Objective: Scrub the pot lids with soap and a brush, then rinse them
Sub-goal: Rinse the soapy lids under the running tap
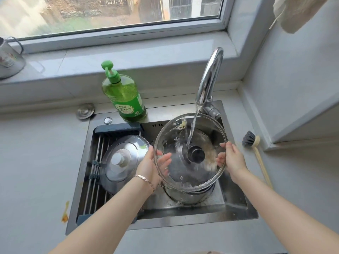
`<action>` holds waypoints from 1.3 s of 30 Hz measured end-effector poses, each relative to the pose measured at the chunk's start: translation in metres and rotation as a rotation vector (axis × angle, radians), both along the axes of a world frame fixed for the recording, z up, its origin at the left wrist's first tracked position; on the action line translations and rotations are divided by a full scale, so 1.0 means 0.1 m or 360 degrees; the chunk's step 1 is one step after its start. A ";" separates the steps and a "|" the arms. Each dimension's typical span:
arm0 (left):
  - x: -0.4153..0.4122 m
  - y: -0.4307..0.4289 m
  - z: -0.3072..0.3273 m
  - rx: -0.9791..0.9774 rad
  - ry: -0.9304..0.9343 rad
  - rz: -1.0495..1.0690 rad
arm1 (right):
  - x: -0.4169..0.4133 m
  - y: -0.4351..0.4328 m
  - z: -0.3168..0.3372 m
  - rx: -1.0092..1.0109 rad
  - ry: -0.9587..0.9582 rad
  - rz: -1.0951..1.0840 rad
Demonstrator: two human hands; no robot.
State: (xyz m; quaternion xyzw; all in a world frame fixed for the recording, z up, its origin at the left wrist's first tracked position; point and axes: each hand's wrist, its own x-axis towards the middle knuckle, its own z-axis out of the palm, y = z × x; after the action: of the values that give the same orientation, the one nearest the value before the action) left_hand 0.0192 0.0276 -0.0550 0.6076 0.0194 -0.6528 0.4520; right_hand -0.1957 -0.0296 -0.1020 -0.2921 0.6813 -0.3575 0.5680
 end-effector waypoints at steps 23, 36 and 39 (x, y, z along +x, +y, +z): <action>-0.03 -0.01 0.21 0.0200 -0.0091 -0.0252 | 0.00 0.43 -0.35 0.0812 0.0297 0.0242; -0.10 0.00 0.02 0.0278 0.0029 -0.0171 | -0.21 0.28 -0.13 0.0259 0.0528 0.0176; 0.07 0.02 -0.07 0.0266 -0.0008 -0.0042 | 0.00 0.11 0.05 -0.0068 0.0649 0.0324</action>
State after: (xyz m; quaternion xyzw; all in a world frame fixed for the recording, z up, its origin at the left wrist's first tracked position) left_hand 0.0258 0.0299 -0.0622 0.6451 0.0646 -0.6533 0.3910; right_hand -0.1956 -0.0183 -0.0971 -0.4376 0.7414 -0.2463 0.4452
